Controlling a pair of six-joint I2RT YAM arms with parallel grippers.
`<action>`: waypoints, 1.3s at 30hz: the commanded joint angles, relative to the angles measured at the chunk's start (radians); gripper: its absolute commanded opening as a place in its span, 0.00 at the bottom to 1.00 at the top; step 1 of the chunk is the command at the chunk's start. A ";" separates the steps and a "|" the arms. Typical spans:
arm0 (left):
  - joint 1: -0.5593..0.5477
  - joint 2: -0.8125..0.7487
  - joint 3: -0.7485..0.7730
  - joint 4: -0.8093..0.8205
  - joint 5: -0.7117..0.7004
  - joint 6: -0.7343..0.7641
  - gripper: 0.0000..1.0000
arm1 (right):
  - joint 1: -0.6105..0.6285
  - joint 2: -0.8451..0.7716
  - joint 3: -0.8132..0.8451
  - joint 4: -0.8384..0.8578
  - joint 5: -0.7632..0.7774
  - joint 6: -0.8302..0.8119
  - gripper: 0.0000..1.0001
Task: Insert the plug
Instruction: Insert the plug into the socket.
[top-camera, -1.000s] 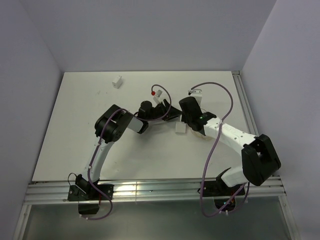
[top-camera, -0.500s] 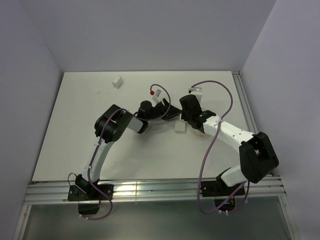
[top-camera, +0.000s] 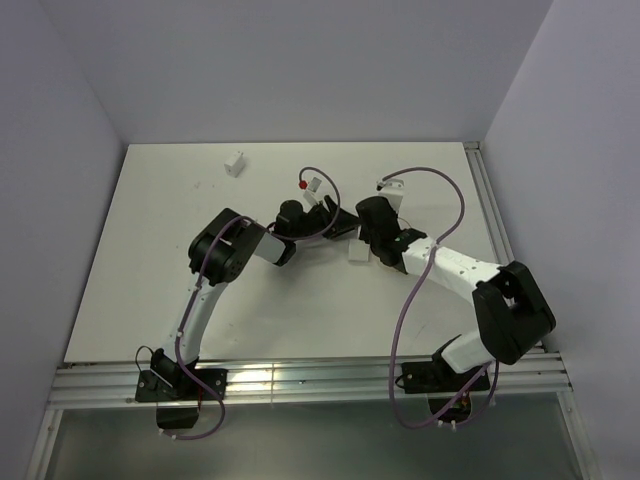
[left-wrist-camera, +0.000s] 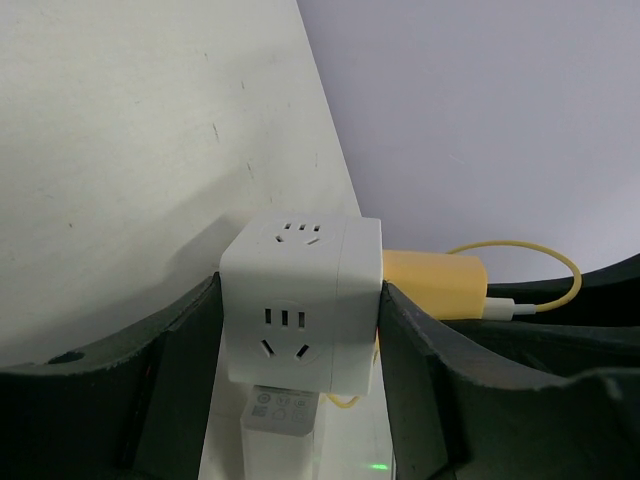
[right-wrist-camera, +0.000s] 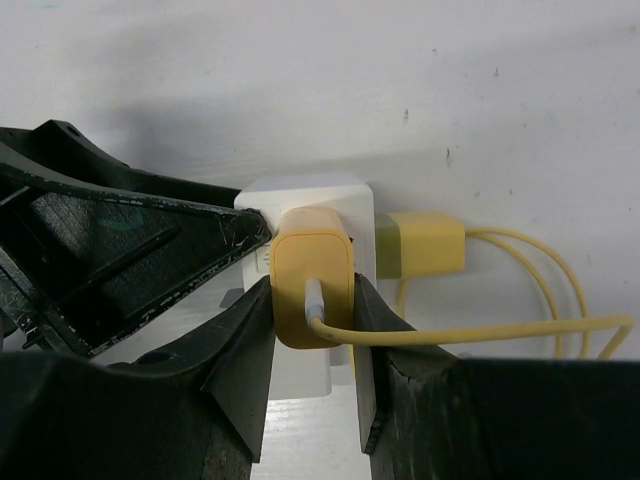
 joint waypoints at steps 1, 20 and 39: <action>-0.048 0.024 -0.030 -0.109 0.151 0.065 0.00 | 0.006 0.100 -0.105 -0.030 -0.181 0.096 0.00; -0.045 -0.015 -0.053 -0.132 0.140 0.074 0.00 | 0.003 -0.295 -0.060 -0.163 -0.236 0.089 0.78; -0.057 -0.110 -0.130 -0.150 0.099 0.105 0.59 | -0.008 -0.685 -0.183 -0.373 -0.255 0.098 0.77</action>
